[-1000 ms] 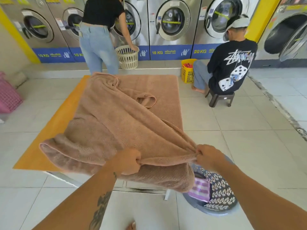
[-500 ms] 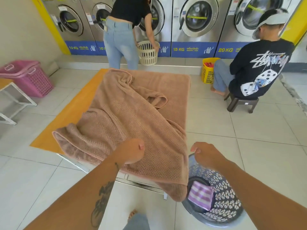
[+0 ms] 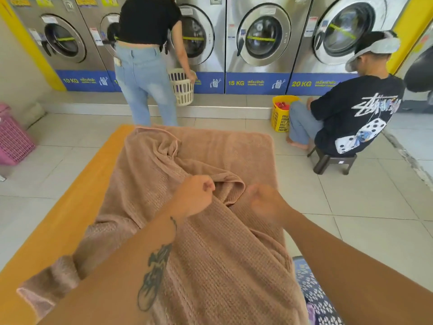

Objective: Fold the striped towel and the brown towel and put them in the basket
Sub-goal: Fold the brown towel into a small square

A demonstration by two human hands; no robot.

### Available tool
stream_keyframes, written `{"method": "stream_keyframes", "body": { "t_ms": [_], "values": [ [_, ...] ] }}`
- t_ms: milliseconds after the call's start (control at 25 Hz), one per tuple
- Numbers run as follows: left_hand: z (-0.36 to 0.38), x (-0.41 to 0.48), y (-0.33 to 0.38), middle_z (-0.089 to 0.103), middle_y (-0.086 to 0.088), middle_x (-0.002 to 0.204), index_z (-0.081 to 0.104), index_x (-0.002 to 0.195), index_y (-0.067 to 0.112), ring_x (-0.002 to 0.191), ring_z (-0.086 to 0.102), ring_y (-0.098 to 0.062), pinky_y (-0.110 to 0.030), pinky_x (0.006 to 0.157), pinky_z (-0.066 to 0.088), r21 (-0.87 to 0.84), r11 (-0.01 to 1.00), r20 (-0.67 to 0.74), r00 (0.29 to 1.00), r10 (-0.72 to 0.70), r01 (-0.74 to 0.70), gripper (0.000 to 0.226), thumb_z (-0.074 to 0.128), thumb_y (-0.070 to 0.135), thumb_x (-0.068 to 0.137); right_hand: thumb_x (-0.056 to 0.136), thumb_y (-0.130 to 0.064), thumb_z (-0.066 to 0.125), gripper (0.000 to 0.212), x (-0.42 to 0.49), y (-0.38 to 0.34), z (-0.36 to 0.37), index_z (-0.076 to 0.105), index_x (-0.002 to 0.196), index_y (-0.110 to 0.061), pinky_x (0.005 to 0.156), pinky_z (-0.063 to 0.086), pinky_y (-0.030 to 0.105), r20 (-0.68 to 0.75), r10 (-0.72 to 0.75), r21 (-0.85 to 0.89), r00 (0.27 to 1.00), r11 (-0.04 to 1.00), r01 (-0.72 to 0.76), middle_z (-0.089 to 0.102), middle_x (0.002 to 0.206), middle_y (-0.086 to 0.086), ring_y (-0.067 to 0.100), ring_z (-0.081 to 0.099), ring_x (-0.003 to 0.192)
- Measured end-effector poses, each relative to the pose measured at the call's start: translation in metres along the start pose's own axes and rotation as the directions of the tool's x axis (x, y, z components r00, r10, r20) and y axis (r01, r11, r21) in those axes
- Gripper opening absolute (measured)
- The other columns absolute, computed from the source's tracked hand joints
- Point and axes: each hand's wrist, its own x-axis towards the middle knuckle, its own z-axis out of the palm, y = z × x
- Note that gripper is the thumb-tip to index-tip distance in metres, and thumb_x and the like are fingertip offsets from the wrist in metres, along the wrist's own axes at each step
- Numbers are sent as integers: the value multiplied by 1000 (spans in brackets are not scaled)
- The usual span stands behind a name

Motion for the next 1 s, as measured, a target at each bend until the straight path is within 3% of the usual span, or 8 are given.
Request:
{"method": "stream_keyframes", "body": {
  "t_ms": [120,200,360,520,680,760,880,1000],
  "values": [
    [-13,60,-27,63,8,97,64,95,29,92,62,-15,-36,83,53,38,999,-62,997,41,-39,11,54,23,95,88,-21,50,19,61,-18,25,60,103,-26,74,53,30,-119,-41,-380,992,925,-7,58,97,-2,19,60,87],
    [-16,90,-42,63,9,101,63,101,31,99,61,-17,-38,89,51,113,992,-24,998,55,-52,10,61,29,92,82,-24,56,44,95,-24,37,51,126,-26,92,47,43,-149,-23,-635,989,768,-78,48,122,5,31,49,114],
    [-20,130,-54,45,5,137,46,134,40,133,36,-26,-51,110,26,367,928,292,955,-53,-61,61,70,38,79,81,-23,55,39,135,-37,46,54,120,-17,96,43,45,-134,-80,-866,988,493,-78,54,119,9,34,51,114],
    [-23,155,-49,26,0,143,22,149,40,137,20,-33,-59,114,18,460,881,311,950,-40,-114,89,69,35,74,84,-7,45,20,158,-53,-1,60,87,-19,61,45,31,-401,-106,-399,910,914,-69,62,80,0,23,60,75],
    [-25,192,-36,44,-3,115,54,119,28,116,43,-31,-55,100,37,417,900,-34,988,152,-124,29,55,28,89,81,2,40,33,173,-44,-52,68,89,-12,63,46,35,-484,182,236,856,969,-73,66,79,8,24,58,71],
    [-27,210,-21,47,1,96,56,94,26,96,51,-27,-49,88,46,314,931,-133,962,237,-186,7,51,22,91,80,0,45,29,174,-35,-66,66,97,-11,70,45,37,-418,187,260,889,962,-80,64,86,9,24,57,79],
    [-29,241,17,61,1,94,62,93,24,87,59,-23,-42,76,51,170,961,-239,937,256,-219,15,49,16,94,75,-1,57,33,174,-24,-89,54,105,-16,64,43,30,-356,77,119,931,992,-37,62,89,4,19,57,77],
    [-32,278,55,62,-3,102,69,100,25,97,57,-26,-43,81,50,261,944,-327,902,284,-203,21,51,18,93,89,-4,56,20,184,-21,-120,56,101,-19,52,40,13,-545,-86,-30,834,996,83,60,82,-2,10,55,69]
  ]
}}
